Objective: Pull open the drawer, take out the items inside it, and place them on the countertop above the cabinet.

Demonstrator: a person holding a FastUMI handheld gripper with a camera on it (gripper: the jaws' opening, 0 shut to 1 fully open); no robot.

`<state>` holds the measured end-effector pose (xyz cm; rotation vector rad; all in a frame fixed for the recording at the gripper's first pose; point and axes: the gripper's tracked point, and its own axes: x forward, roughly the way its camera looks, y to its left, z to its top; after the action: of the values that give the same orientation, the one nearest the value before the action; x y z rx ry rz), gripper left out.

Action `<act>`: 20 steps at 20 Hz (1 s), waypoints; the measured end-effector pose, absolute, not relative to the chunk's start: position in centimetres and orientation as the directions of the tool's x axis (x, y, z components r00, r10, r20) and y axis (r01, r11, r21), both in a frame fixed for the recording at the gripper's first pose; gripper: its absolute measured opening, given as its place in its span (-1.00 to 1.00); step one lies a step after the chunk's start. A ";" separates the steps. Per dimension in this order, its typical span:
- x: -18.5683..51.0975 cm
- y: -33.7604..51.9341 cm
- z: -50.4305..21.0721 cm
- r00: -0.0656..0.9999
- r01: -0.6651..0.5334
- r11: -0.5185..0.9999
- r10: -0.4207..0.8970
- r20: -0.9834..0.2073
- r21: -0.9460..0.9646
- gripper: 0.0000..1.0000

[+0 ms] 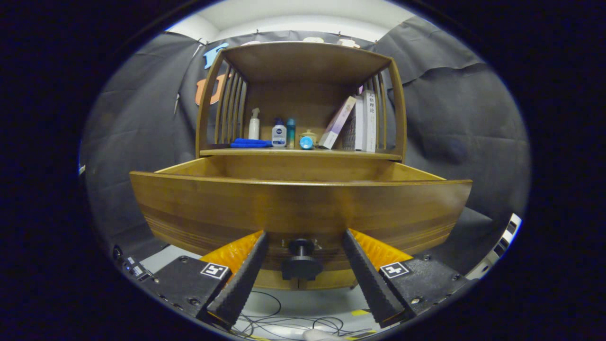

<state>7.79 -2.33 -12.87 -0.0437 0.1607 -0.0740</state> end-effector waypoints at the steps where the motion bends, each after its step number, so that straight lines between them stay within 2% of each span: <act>1: 7.9 -2.2 -12.8 0.984 0.066 0.997 -0.072 -0.163 -0.046 1.00; 20: 14.3 -2.3 -11.4 0.980 0.041 0.999 -0.045 -0.192 -0.023 0.98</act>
<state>14.33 -2.26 -11.39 -0.0194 0.1938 -0.0432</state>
